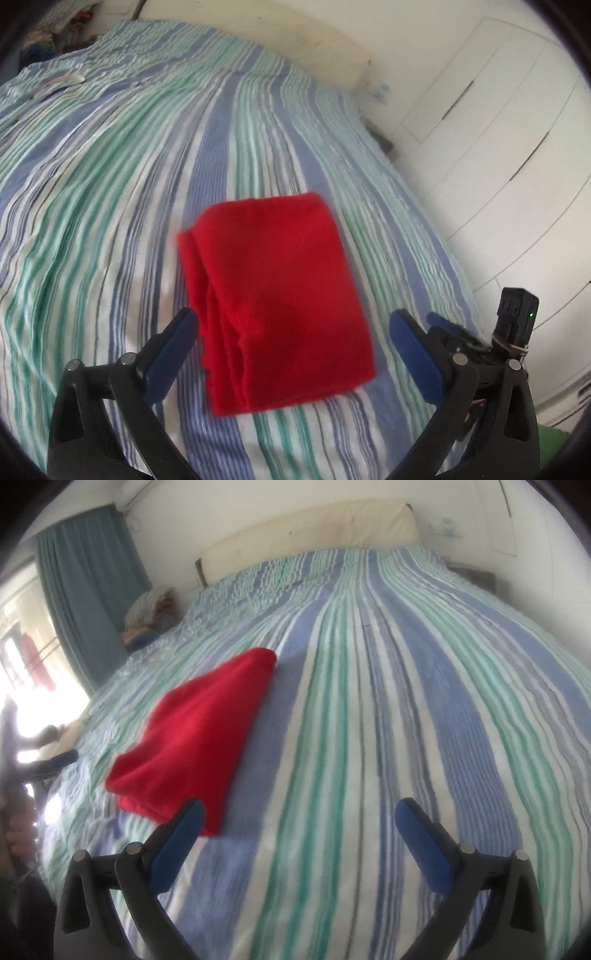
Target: Fold small clothes
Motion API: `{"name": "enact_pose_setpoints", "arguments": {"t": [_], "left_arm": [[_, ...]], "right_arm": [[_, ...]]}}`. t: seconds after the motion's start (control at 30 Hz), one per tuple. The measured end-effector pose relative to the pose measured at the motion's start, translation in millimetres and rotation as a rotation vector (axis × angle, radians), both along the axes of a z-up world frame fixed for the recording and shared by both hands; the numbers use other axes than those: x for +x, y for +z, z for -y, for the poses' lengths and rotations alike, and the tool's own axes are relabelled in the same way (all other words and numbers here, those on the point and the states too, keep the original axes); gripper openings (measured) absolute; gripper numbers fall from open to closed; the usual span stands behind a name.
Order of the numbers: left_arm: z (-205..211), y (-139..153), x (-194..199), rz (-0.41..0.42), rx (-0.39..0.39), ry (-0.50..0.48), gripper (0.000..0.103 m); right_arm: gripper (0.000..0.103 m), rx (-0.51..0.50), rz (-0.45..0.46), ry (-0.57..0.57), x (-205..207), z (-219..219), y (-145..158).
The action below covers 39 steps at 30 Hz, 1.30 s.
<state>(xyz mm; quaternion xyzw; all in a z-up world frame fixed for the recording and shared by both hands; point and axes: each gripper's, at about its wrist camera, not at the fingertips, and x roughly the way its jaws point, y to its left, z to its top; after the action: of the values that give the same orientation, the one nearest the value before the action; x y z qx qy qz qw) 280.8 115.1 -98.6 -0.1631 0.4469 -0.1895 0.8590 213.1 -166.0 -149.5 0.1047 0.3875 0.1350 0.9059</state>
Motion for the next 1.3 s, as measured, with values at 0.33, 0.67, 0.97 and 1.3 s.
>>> {"name": "enact_pose_setpoints", "arguments": {"t": [0.33,0.67,0.97,1.3], "left_arm": [[3.6,-83.9,55.0,-0.266,0.217,0.117,0.1],[27.5,-10.0,39.6,-0.109,0.093,0.011,0.019],[42.6,3.0,26.7,-0.108,0.247,0.027,0.068],[66.8,41.6,-117.9,0.092,0.521,0.213,0.099]], "right_arm": [[0.076,0.253,-0.285,0.197,158.2,-64.9,-52.1],[0.028,-0.164,-0.032,0.229,119.6,-127.6,-6.2],[0.062,-0.017,-0.049,0.214,144.0,-75.8,73.1],[0.088,-0.303,-0.177,0.093,-0.7,-7.3,17.6]]}}
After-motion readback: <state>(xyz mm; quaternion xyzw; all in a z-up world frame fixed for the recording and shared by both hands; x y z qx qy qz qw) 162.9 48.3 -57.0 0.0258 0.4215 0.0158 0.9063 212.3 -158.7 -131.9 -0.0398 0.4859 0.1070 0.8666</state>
